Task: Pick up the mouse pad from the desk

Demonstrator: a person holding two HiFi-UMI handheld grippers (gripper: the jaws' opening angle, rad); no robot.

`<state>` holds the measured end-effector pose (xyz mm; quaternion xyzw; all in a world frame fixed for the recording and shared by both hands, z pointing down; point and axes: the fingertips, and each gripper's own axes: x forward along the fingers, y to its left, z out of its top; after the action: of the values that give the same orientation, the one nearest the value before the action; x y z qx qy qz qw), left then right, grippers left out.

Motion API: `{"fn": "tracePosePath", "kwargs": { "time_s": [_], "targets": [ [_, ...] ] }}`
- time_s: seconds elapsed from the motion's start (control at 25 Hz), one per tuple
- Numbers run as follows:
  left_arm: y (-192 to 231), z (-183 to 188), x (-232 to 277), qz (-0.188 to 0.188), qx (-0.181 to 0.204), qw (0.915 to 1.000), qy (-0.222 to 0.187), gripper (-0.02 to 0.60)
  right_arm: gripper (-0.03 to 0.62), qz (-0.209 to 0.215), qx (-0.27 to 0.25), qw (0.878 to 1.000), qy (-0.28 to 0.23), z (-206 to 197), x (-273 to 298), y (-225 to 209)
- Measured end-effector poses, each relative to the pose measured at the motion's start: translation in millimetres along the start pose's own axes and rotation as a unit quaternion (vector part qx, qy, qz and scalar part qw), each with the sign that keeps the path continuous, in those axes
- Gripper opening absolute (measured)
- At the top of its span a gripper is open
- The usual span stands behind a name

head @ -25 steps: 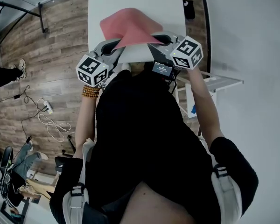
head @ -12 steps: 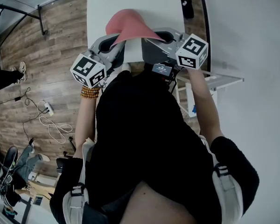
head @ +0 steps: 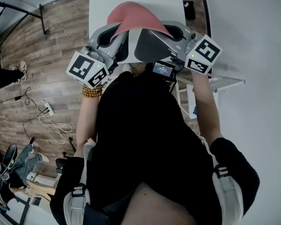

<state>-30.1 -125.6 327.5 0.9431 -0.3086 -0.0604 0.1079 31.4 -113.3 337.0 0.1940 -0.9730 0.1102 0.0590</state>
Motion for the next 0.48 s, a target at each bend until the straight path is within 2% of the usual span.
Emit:
{"fn": "tracePosePath", "kwargs": {
  "time_s": [0.24,0.48],
  "targets": [
    [4.7,34.2,0.9,0.049,0.040,0.9964,-0.056,0.021,0.046,-0.049,-0.037,0.997,-0.044,35.4,-1.2,-1.7],
    [18.7,48.7,2.1,0.116,0.093,0.9866,-0.068,0.021,0.046,-0.113,-0.050,0.989,-0.079,54.7,5.8,-14.4]
  ]
}}
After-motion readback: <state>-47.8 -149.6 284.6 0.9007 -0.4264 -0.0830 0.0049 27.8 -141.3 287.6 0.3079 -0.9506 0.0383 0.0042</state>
